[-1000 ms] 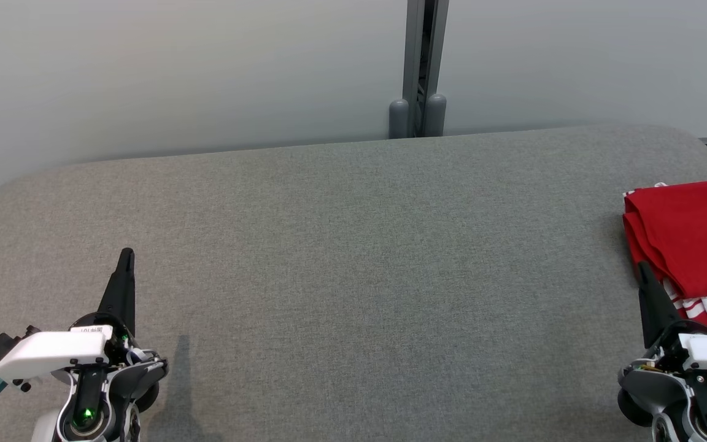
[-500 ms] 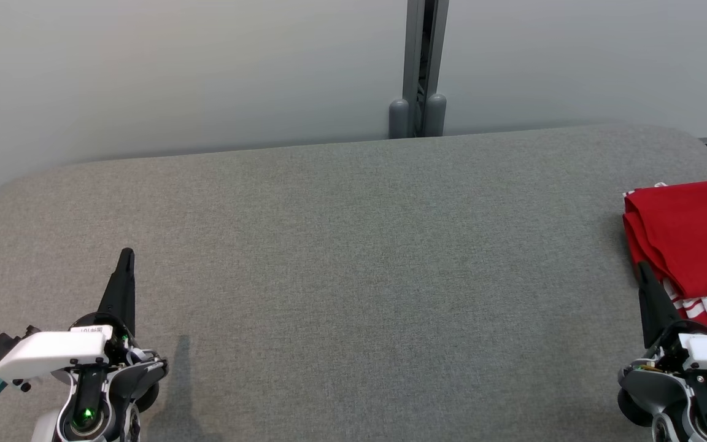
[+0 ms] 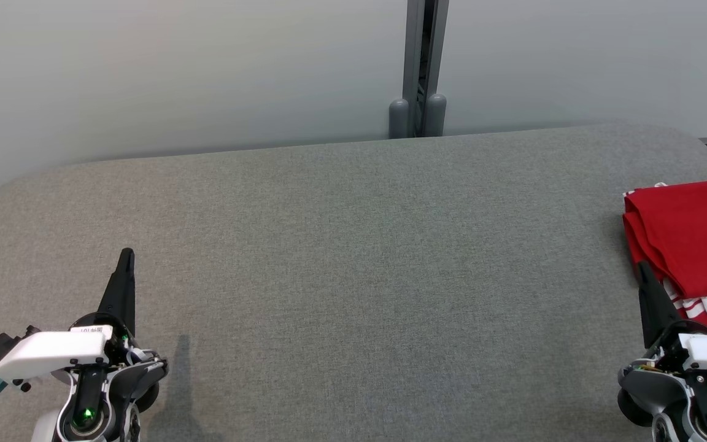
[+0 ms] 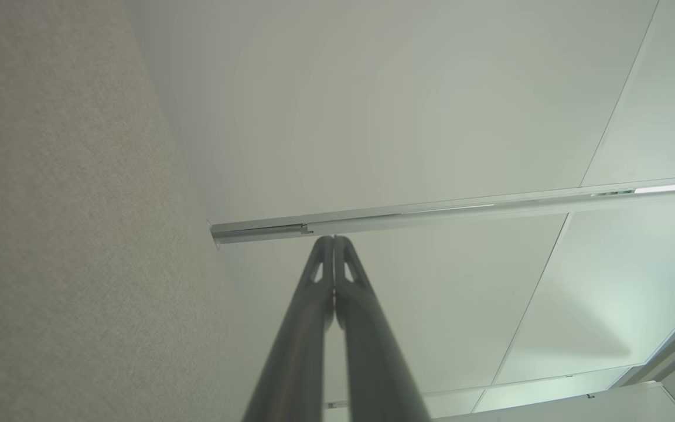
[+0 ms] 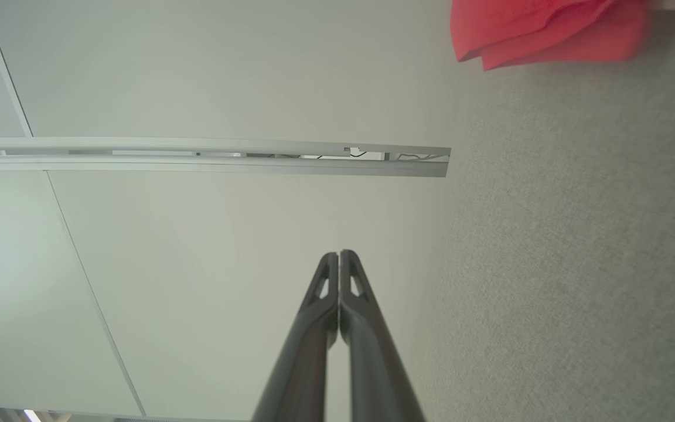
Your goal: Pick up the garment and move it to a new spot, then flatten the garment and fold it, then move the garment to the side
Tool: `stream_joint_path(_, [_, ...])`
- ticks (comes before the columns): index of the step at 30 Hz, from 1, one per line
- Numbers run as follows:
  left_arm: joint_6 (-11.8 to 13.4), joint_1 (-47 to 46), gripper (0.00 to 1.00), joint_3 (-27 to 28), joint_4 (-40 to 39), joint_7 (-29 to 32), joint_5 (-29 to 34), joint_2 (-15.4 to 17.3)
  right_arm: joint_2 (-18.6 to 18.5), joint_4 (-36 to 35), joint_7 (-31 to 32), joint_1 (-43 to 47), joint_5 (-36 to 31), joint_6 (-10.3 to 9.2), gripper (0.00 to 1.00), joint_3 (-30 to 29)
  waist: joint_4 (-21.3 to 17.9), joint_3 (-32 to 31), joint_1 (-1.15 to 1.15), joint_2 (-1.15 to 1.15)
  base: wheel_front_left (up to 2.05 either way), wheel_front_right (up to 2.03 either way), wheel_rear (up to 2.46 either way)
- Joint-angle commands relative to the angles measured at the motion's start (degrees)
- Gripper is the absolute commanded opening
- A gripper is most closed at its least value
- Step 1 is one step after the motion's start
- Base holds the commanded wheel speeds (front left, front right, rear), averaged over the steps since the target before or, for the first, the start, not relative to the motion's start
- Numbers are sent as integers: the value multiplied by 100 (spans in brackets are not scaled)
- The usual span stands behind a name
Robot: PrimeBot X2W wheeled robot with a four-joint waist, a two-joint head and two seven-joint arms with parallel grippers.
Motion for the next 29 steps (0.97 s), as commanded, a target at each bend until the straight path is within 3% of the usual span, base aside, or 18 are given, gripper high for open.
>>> stream_joint_path(1, [-24, -80, 0, 19, -3, 8, -11, 32, -51, -4, 34, -35, 27, -1, 0, -10, 0, 0, 0, 0, 0, 0, 0])
stream_joint_path(29, [-24, -81, 0, 19, -2, 8, -11, 32, -52, -4, 34, -35, 27, -1, 0, -10, 0, 0, 0, 0, 0, 0, 0])
